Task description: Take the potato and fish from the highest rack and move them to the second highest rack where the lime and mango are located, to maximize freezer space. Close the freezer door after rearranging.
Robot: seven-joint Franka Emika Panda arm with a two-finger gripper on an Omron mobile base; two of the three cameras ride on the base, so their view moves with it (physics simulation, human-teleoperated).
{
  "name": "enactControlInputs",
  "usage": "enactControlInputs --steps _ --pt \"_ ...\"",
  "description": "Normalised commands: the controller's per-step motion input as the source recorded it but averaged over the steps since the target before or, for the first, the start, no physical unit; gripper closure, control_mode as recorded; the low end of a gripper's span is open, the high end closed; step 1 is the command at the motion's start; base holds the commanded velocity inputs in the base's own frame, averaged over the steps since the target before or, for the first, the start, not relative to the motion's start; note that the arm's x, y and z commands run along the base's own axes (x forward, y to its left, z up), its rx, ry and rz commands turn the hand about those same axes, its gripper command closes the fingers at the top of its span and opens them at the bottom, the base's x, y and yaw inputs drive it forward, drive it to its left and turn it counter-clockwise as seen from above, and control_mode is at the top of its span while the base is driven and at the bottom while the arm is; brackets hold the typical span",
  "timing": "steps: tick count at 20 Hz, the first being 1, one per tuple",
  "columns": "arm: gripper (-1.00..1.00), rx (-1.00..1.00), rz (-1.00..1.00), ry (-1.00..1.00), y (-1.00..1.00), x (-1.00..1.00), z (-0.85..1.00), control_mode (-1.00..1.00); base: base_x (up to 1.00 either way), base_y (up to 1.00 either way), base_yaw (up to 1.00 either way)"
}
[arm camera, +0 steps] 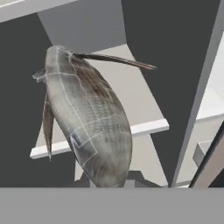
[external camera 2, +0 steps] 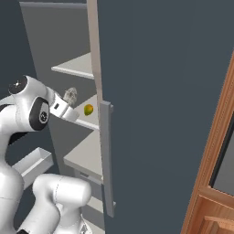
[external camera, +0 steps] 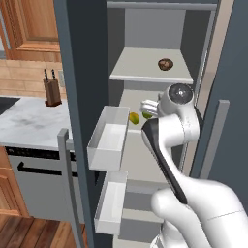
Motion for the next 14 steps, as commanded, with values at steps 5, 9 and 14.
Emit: enactControlInputs --steps 5,9,14 --pt "1.0 0.0 0.0 0.01 -0.01 0.43 -0.23 -1.0 0.0 0.0 0.0" --pt "1.0 0.0 0.03 0.0 -0.09 0.5 -0.26 -1.0 0.0 0.0 0.0" --pt "1.0 -0.03 0.05 0.06 -0.09 0.54 -0.21 -1.0 0.0 0.0 0.0"
